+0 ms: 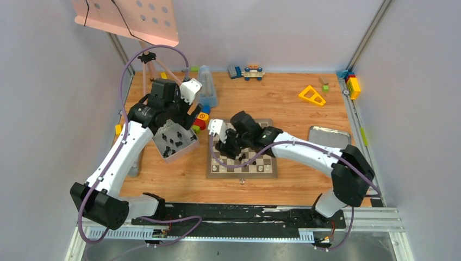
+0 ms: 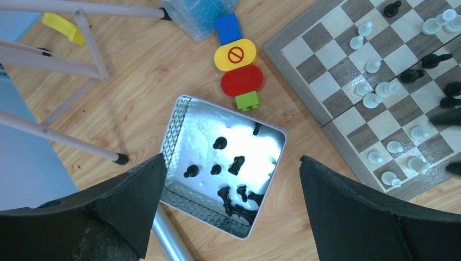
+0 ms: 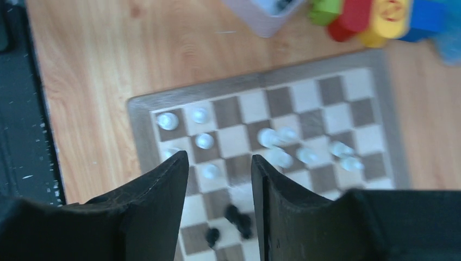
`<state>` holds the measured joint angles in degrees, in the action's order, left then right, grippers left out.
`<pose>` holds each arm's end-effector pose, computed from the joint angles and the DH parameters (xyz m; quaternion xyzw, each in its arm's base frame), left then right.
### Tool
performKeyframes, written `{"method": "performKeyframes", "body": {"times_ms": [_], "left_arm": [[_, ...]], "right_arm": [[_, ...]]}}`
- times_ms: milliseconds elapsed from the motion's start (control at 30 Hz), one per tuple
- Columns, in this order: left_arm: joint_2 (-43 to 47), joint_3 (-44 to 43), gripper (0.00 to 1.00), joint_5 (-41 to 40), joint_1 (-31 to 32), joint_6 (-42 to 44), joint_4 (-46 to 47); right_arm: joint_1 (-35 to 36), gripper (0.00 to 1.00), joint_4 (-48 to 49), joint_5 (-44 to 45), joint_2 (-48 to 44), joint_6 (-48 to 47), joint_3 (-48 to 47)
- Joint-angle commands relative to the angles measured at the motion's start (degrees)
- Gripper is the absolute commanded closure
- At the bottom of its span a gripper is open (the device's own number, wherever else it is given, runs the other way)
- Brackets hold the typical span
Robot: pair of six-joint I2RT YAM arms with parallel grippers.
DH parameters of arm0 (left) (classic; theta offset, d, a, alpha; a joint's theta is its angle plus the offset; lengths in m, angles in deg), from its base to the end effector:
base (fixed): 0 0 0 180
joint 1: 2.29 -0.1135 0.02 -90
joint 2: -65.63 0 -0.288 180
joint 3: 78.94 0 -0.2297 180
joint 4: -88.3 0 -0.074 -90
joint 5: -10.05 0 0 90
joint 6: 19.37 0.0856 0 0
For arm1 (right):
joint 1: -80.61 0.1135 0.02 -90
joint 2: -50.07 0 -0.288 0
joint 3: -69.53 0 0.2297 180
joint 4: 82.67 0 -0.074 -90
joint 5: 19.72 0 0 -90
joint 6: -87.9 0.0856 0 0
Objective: Set up the chess pieces on the board
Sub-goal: Place the chess piece on the chessboard, then pick up the chess piece from the chessboard.
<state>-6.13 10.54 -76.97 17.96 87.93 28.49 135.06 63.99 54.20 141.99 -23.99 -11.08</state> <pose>0.2495 -0.0968 0.3562 0.3030 0.8580 -0.0343 0.4134 0.1935 0.3116 0.2465 -0.6070 0.6850 0.2309 0.3302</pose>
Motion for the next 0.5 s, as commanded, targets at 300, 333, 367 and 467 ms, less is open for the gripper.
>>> {"method": "performKeyframes", "body": {"times_ms": [300, 333, 367, 467], "left_arm": [[1.6, 1.0, 0.0, 3.37, -0.21, 1.4, 2.84], [1.69, 1.19, 0.0, 3.4, -0.17, 1.46, 2.83], [1.75, 1.19, 0.0, 3.32, -0.19, 1.56, 2.87], [1.8, 1.54, 0.0, 3.3, -0.19, 1.55, 2.98]], "right_arm": [[-21.27, 0.52, -6.83, 0.26, -6.62, 1.6, 3.47], [-21.8, 0.52, -7.1, 0.98, -6.02, 1.19, 3.92], [-22.27, 0.51, -7.3, 1.52, -5.27, 0.82, 4.21], [-23.24, 0.51, -8.77, 1.64, -2.93, -0.27, 4.59]]}}
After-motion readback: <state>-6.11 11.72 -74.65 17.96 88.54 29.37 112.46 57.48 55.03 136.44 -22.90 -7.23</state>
